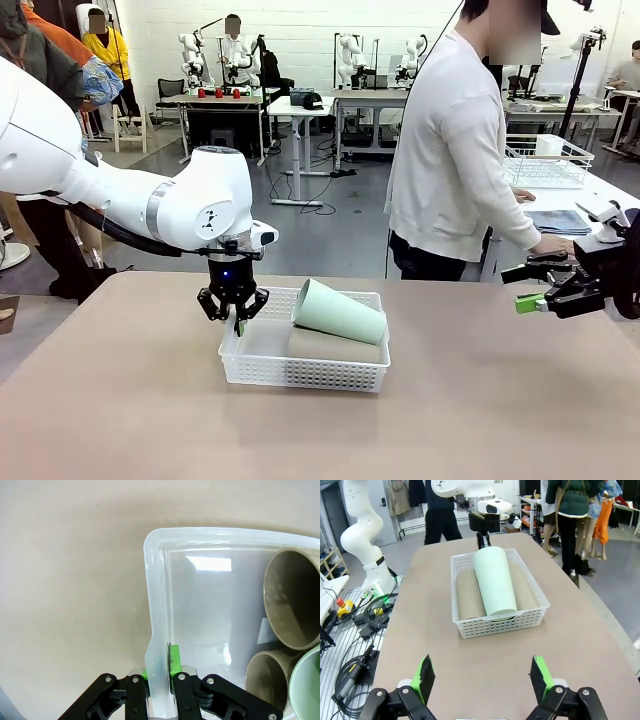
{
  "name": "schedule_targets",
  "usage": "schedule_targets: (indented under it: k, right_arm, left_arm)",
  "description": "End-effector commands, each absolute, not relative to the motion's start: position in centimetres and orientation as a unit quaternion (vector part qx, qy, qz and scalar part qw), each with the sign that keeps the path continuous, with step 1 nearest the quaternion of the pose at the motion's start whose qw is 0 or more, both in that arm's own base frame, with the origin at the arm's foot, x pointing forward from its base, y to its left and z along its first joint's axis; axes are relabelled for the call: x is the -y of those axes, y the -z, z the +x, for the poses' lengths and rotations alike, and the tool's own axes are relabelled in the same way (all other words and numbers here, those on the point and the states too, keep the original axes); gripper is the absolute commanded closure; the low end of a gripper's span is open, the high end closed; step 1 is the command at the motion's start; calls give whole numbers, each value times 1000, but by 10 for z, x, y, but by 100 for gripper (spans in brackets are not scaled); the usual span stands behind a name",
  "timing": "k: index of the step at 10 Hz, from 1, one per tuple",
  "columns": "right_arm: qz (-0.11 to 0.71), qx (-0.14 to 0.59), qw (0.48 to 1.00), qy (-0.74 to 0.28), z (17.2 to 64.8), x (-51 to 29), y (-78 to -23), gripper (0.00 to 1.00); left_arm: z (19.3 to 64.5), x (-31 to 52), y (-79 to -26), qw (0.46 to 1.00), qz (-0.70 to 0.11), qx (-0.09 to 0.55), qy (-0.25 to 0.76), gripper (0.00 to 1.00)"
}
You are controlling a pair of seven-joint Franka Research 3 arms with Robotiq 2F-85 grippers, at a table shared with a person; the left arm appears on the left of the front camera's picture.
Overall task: Clean and organize the cups into the basket.
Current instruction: Move the Organizing basket back to the left side of the table.
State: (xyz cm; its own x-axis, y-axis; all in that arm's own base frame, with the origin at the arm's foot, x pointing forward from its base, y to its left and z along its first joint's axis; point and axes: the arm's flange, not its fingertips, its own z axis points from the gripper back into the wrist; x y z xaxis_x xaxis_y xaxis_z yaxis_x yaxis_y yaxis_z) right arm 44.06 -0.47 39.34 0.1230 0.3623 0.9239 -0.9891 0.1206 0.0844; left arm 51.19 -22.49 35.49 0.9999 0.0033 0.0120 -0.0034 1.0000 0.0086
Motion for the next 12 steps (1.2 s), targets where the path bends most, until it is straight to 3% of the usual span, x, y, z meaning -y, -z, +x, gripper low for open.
schedule_targets:
  k: [1, 3, 4, 6, 9, 12]
  right_arm:
    - [398, 387, 641, -530, 439, 5, -395, 0]
    - [397, 395, 636, -531, 441, 5, -393, 0]
    - [456, 379, 705, -389, 436, 32, -408, 0]
    - [538, 317, 764, -161, 424, 70, -430, 0]
    - [558, 192, 807, 27, 398, 121, -443, 0]
    - [560, 147, 804, 136, 391, 189, -420, 0]
  left_arm:
    - [512, 225, -357, 1000, 4, 9, -2, 100]
    - [512, 225, -357, 1000, 4, 9, -2, 100]
    - [512, 225, -357, 1000, 4, 9, -2, 100]
    - [512, 225, -357, 1000, 4, 9, -2, 100]
    - [512, 225, -357, 1000, 4, 9, -2, 100]
    - [512, 225, -357, 1000, 4, 9, -2, 100]
